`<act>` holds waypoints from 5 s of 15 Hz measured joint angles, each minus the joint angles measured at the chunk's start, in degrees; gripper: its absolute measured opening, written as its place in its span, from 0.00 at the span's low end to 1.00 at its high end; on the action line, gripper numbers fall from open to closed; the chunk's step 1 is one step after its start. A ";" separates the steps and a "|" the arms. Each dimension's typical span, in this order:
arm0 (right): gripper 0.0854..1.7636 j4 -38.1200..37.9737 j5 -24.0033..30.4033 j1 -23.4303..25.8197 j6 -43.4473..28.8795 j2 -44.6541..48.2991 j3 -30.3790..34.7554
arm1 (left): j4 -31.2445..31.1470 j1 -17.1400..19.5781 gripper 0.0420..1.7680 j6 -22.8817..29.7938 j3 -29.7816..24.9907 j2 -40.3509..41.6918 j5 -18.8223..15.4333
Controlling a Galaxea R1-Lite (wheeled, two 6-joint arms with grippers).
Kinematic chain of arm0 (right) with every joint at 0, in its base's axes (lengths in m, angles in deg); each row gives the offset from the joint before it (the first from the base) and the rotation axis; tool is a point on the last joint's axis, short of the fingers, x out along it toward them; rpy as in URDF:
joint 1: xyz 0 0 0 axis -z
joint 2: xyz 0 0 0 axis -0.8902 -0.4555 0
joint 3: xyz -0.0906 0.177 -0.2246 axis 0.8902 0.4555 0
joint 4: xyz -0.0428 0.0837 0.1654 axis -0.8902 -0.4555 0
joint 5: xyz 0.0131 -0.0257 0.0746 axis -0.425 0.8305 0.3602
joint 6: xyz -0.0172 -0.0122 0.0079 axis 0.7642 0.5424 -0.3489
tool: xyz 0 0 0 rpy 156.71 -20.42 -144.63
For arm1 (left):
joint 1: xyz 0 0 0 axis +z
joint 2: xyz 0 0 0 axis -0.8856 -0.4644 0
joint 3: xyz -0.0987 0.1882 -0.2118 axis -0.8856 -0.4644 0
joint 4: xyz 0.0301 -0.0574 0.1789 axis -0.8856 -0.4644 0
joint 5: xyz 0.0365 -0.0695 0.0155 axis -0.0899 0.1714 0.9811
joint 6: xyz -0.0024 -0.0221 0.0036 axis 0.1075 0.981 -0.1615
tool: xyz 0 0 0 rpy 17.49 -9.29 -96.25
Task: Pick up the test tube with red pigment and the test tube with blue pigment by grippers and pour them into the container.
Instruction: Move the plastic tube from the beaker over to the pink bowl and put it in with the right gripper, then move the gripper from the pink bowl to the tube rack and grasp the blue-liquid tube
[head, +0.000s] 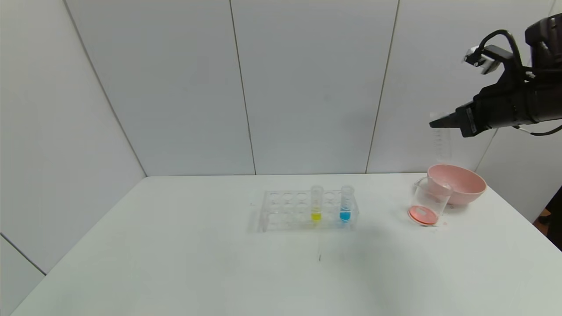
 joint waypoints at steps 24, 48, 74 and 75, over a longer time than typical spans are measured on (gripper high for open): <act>0.25 62.53 -2.06 11.73 -14.24 12.91 56.15 | 0.00 0.00 1.00 0.00 0.00 0.00 0.00; 0.63 74.08 -2.74 19.13 -12.51 -22.10 29.60 | 0.00 0.00 1.00 0.00 0.00 0.00 0.00; 0.96 89.95 -46.23 -28.55 -20.69 5.77 75.87 | -0.02 0.00 1.00 0.00 0.00 0.00 0.00; 0.96 89.99 -48.80 -31.17 -20.74 4.30 73.97 | 0.00 0.00 1.00 0.00 0.00 0.00 0.00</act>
